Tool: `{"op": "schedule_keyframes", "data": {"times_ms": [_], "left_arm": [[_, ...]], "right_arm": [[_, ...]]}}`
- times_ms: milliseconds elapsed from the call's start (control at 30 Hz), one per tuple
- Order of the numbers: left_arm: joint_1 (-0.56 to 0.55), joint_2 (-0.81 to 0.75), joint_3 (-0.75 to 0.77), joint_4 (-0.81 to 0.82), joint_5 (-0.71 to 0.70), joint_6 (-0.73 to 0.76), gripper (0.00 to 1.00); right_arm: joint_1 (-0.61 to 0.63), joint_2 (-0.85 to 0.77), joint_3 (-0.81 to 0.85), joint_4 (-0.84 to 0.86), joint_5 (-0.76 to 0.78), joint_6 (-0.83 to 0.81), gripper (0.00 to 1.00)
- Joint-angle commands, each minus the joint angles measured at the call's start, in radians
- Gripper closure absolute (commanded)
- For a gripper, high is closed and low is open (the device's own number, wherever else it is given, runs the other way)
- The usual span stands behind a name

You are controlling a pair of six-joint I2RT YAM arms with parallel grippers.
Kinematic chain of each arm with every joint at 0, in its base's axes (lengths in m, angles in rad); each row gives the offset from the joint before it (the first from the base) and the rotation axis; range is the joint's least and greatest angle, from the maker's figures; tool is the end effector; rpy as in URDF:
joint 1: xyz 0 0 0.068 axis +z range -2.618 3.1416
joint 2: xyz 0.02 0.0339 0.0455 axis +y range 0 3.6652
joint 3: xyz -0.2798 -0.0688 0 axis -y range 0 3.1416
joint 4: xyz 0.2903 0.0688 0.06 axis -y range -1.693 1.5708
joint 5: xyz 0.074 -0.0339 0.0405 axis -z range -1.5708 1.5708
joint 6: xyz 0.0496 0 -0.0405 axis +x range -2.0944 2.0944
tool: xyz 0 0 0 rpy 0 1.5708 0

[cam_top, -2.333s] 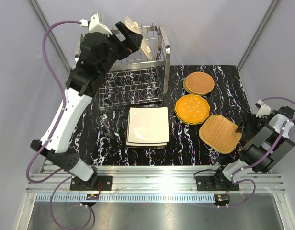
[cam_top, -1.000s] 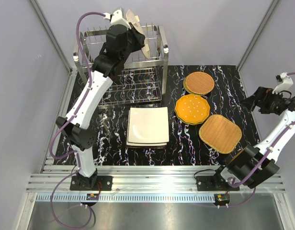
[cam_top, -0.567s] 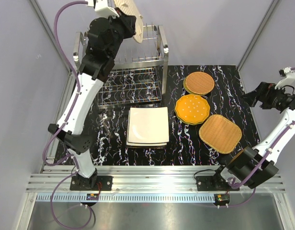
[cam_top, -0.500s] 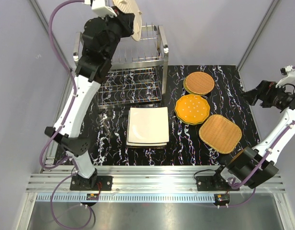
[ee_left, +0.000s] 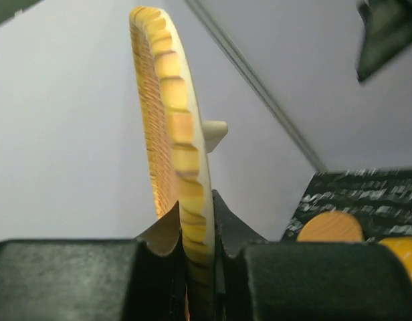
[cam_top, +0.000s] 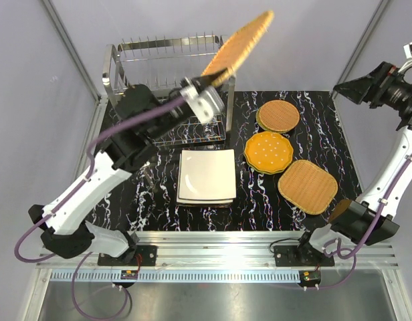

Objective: Unload the plates from the dish rack
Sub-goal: Pass the plate from the left arm to the right

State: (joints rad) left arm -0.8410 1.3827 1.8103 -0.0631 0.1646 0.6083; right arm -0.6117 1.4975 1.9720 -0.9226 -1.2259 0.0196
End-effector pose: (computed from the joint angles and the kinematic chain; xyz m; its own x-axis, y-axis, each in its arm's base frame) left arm 0.2085 -0.2453 0.6072 0.6735 0.0926 -0.7333 0.5513 0.5979 0.5819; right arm 0.2823 -0.1410 0.5392 -0.3644 0.2637 -0.8931 -0.4932 0.7589 0.4253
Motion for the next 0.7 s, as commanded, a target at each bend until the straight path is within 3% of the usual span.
{"op": "schedule_keyframes", "data": {"times_ms": [0, 67, 200, 233, 267, 367, 400, 533, 667], "left_arm": [[-0.056, -0.059, -0.112, 0.030, 0.062, 0.535, 1.00], [-0.110, -0.088, -0.208, -0.001, 0.041, 0.727, 1.00], [-0.194, -0.112, -0.345, -0.017, -0.025, 0.951, 1.00], [-0.225, -0.111, -0.361, -0.035, -0.033, 0.984, 1.00], [-0.237, -0.108, -0.376, -0.034, -0.043, 1.022, 1.00], [-0.277, -0.094, -0.427, -0.023, -0.068, 1.073, 1.00], [-0.285, -0.083, -0.436, -0.012, -0.071, 1.070, 1.00], [-0.311, -0.067, -0.459, 0.019, -0.065, 1.075, 1.00], [-0.331, -0.070, -0.482, 0.006, -0.046, 1.076, 1.00]], "right_arm": [[-0.002, 0.010, 0.076, 0.201, -0.087, 0.342, 0.04], [-0.002, 0.000, 0.053, 0.295, -0.132, 0.514, 0.04], [0.000, -0.071, -0.125, 0.797, -0.205, 0.947, 0.04], [0.003, -0.083, -0.181, 0.862, -0.224, 1.049, 0.03], [0.006, -0.091, -0.189, 0.852, -0.230, 1.048, 0.04], [0.039, -0.109, -0.168, 0.608, -0.228, 0.833, 0.04], [0.056, -0.112, -0.157, 0.389, -0.219, 0.747, 0.03], [0.188, -0.085, -0.055, -0.141, -0.034, 0.206, 0.03], [0.239, -0.105, -0.133, -0.261, 0.057, 0.070, 0.04]]}}
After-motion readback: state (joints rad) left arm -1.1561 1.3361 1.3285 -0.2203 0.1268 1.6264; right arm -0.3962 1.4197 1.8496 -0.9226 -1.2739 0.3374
